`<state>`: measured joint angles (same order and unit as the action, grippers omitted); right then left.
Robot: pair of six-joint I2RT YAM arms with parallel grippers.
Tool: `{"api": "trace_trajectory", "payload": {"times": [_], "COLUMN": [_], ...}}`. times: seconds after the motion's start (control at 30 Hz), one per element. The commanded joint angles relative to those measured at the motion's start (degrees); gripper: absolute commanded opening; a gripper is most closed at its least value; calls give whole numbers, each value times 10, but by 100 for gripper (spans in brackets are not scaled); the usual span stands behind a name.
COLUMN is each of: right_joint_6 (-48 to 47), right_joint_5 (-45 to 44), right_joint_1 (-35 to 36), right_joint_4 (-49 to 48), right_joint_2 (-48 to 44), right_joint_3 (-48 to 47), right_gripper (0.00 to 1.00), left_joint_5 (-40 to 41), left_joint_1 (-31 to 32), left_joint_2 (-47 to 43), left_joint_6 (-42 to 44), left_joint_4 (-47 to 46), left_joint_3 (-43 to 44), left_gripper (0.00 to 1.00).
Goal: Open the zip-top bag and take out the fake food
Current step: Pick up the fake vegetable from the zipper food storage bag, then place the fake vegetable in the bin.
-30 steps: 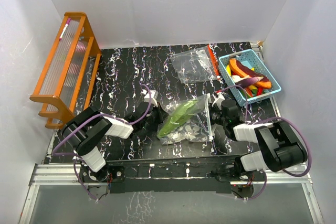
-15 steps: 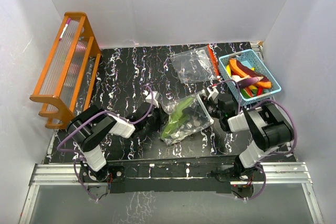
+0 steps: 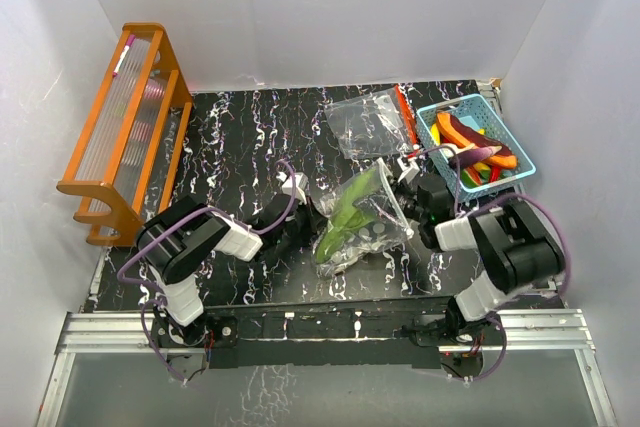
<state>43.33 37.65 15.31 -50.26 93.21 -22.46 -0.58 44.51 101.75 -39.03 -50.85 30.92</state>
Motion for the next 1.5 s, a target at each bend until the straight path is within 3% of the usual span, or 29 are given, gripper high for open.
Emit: {"api": "trace_trajectory", "payload": {"times": [0.0, 0.3, 0.53, 0.77, 1.03, 1.17, 1.27, 1.47], "right_joint_6": [-74, -193, -239, -233, -243, -152, -129, -96], "right_joint_5": [-66, -269, -405, -464, -558, -553, -553, -533], "right_joint_1": [-3, -24, -46, -110, -185, -243, -252, -261], "right_joint_4": [105, 395, 512, 517, 461, 365, 213, 266], "right_joint_2": [-111, -337, -383, -337, -210, -176, -155, -74], "right_joint_3": [-17, -58, -153, -275, -392, -351, -279, -285], "right_gripper": [7, 8, 8, 7, 7, 8, 8, 8], "left_joint_5": [5, 7, 5, 8, 4, -2, -11, -6], "left_joint_1": [-12, -46, -60, -67, -69, -72, -76, -80], "left_joint_2": [20, 43, 38, 11, 4, 4, 7, -5], "left_joint_6": [-19, -53, -50, -38, -38, -40, -36, -31], "left_joint_4": [18, 51, 56, 65, 54, 54, 57, 61], "left_joint_3": [4, 1, -1, -17, -29, -30, -23, -26], "left_gripper": [0, 0, 0, 0, 0, 0, 0, 0]}}
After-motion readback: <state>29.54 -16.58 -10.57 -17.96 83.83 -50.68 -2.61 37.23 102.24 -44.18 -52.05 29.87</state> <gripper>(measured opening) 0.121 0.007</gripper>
